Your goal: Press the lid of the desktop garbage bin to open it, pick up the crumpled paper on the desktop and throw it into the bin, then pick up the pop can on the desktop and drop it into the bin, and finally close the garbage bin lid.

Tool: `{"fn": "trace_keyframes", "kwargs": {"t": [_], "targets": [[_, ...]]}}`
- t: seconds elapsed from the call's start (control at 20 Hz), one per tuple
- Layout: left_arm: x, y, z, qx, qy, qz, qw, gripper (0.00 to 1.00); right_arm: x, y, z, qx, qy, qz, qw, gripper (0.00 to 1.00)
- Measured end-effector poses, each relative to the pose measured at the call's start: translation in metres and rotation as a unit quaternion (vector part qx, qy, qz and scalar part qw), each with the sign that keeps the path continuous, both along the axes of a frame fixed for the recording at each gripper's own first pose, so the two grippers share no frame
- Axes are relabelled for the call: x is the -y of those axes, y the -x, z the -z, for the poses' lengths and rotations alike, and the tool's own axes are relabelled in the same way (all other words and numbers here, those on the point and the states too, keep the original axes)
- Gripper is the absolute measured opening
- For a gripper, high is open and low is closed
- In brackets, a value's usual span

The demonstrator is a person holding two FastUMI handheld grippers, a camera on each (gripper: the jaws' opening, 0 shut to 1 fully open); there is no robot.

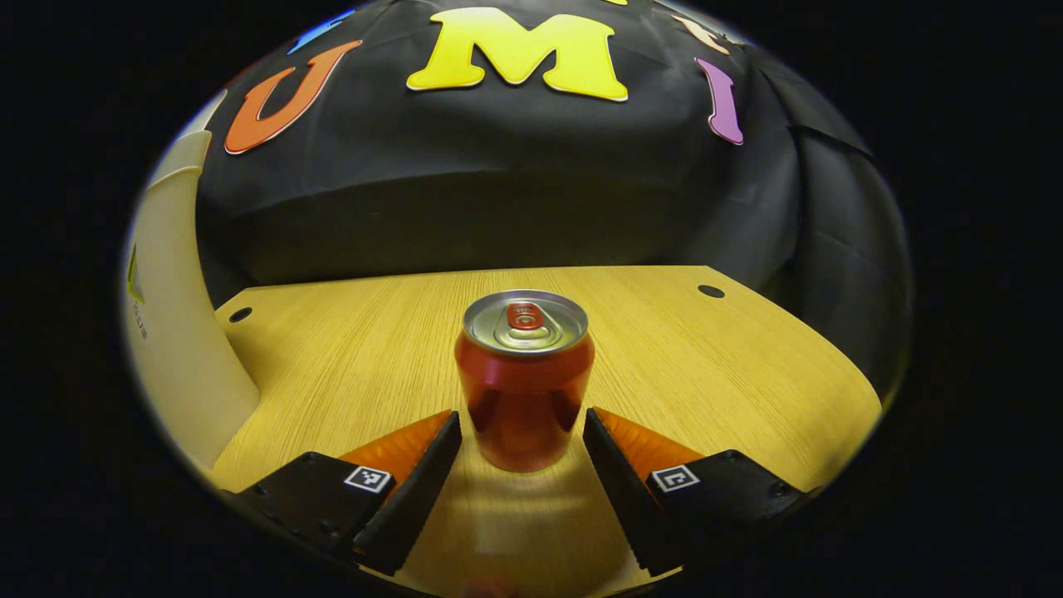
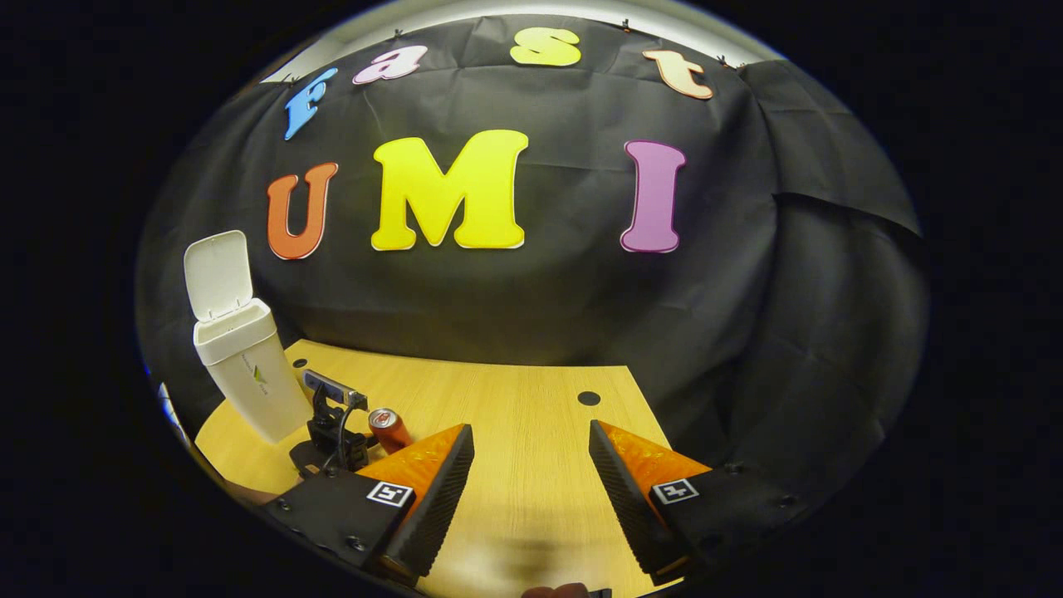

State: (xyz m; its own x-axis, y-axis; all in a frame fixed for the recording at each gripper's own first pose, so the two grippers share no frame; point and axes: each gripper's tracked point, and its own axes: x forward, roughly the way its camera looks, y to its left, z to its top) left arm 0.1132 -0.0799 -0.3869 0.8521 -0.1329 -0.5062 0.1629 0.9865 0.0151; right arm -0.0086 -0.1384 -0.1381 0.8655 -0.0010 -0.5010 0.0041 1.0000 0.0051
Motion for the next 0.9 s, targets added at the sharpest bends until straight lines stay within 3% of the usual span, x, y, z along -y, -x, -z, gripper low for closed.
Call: {"fn": "trace_keyframes", "kwargs": {"t": [0.25, 0.4, 0.5, 0.65, 0.9], "targets": [[0.004, -0.013, 0.002, -0.004, 0.002, 0.005, 1.0, 0.97, -0.008, 0.016, 0.007, -0.014, 0.017, -0.01, 1.0, 0.88], [0.006, -0.014, 0.001, -0.008, 0.011, 0.008, 1.0, 0.87, -0.013, 0.018, -0.003, -0.007, 0.021, -0.016, 1.0, 0.89], [0.001, -0.011, -0.005, -0.011, 0.013, -0.003, 1.0, 0.86, -0.013, 0.019, -0.009, -0.001, 0.02, -0.013, 1.0, 0.89], [-0.004, -0.009, -0.045, 0.019, 0.028, -0.014, 0.999, 0.86, -0.017, 0.023, -0.013, 0.007, 0.011, -0.011, 1.0, 0.89], [-0.028, -0.005, -0.129, 0.07, 0.005, -0.032, 0.997, 0.85, -0.041, 0.028, -0.021, 0.03, -0.026, -0.018, 0.999, 0.88]]}}
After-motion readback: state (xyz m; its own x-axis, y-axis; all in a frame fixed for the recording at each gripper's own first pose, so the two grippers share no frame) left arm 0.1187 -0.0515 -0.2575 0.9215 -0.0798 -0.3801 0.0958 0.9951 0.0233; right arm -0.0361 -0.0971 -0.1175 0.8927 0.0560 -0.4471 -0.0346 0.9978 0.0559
